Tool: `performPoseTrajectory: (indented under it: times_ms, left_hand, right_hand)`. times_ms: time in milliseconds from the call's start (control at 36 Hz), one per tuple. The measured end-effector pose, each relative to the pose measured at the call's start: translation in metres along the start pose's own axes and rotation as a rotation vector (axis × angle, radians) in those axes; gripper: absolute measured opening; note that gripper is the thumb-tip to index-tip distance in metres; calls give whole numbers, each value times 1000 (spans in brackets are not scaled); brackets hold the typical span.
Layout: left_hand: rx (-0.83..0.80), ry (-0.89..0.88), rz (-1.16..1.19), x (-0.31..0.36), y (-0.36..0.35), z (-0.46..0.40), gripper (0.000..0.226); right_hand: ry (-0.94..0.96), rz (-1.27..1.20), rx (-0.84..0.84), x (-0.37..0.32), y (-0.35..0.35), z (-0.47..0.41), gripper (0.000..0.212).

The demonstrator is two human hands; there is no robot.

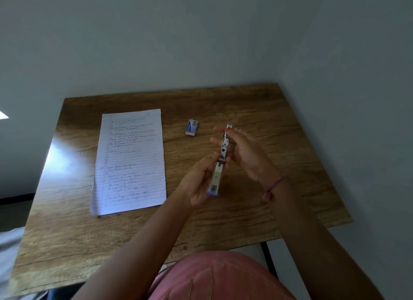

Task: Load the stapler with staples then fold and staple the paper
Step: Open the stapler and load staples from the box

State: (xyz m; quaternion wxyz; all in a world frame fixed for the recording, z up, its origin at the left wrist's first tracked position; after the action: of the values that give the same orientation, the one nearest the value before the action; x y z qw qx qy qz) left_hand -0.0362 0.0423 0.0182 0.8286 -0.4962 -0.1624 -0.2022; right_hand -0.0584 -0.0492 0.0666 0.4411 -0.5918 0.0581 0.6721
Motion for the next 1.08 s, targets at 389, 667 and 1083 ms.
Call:
performPoseTrajectory:
  times_ms: [389,667,1083]
  left_hand:
    - [37,-50,-72,-3,-10,-5,21]
    - [119,-68,-139,-6,-2,-2,18]
    - [230,-58,-174,-16,1,0,20]
  right_hand:
    - [-124,88,195,7,-1,2,37]
    - [-146,101,160,27,5,10,39]
    - [-172,93,166,45,17,16,38]
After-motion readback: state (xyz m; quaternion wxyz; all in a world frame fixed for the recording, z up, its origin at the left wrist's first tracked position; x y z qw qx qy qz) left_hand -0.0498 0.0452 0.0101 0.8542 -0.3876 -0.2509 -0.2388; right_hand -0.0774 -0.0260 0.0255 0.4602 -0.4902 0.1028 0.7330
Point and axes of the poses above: each hand's wrist, its own z-axis away from the middle knuckle, its own y-axis out of the back of the hand, x = y × z, the point moved 9 cm from there along -z, towards the middle knuckle, and after that the axes turned 12 degrees about -z, right-handed, at the moved point
